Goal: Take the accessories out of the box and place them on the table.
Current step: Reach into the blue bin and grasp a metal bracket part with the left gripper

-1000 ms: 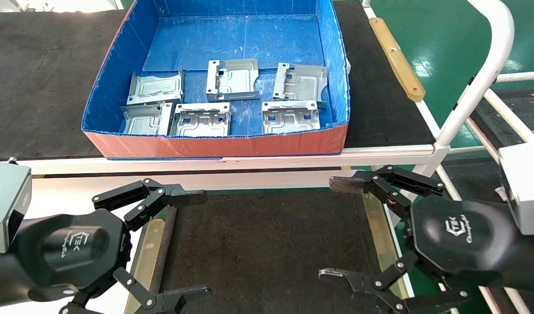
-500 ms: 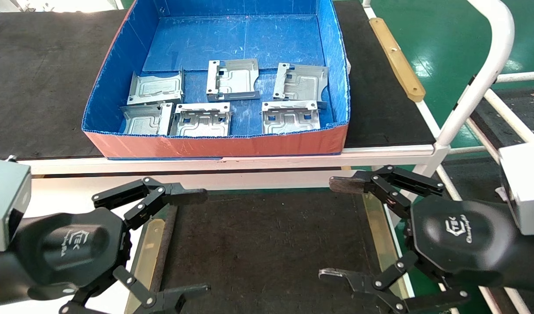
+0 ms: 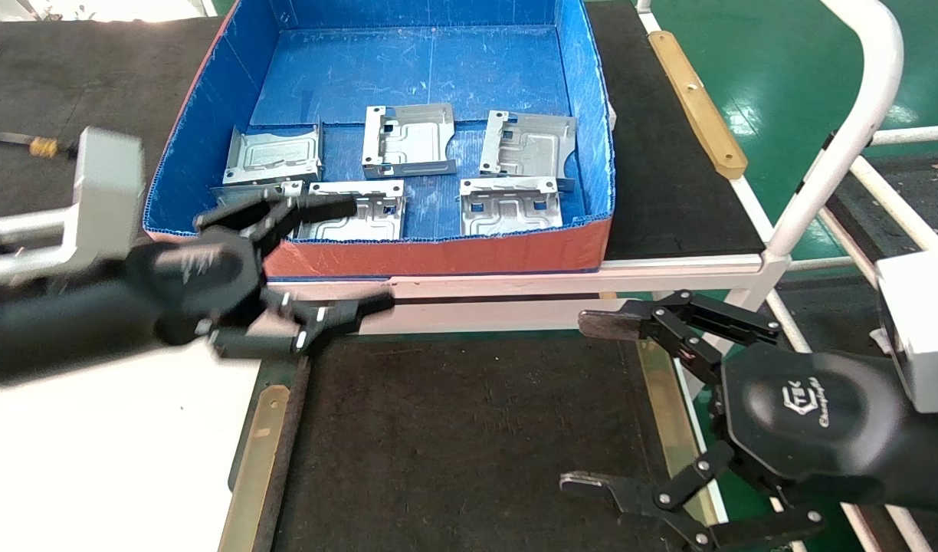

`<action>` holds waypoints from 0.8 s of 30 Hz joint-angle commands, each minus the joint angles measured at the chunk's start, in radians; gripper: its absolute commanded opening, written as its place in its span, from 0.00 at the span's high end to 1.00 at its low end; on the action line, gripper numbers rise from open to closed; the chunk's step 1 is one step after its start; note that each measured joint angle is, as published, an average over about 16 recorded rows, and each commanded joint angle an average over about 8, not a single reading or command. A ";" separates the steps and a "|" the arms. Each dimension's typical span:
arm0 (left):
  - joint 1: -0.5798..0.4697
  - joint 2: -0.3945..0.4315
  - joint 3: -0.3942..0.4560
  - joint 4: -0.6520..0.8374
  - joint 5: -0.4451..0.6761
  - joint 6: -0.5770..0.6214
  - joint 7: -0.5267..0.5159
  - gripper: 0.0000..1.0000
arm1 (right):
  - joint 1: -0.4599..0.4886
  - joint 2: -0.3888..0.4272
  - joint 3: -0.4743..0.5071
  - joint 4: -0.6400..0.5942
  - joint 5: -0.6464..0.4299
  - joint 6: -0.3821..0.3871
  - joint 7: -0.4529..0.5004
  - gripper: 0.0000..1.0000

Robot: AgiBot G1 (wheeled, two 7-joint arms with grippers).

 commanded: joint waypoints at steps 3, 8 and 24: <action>-0.058 0.046 0.024 0.048 0.063 -0.064 -0.014 0.00 | 0.000 0.000 0.000 0.000 0.000 0.000 0.000 0.00; -0.110 0.111 0.056 0.080 0.127 -0.136 -0.035 0.00 | 0.000 0.000 0.000 0.000 0.000 0.000 0.000 0.00; -0.267 0.279 0.141 0.251 0.322 -0.379 -0.133 0.00 | 0.000 0.000 0.000 0.000 0.000 0.000 0.000 0.00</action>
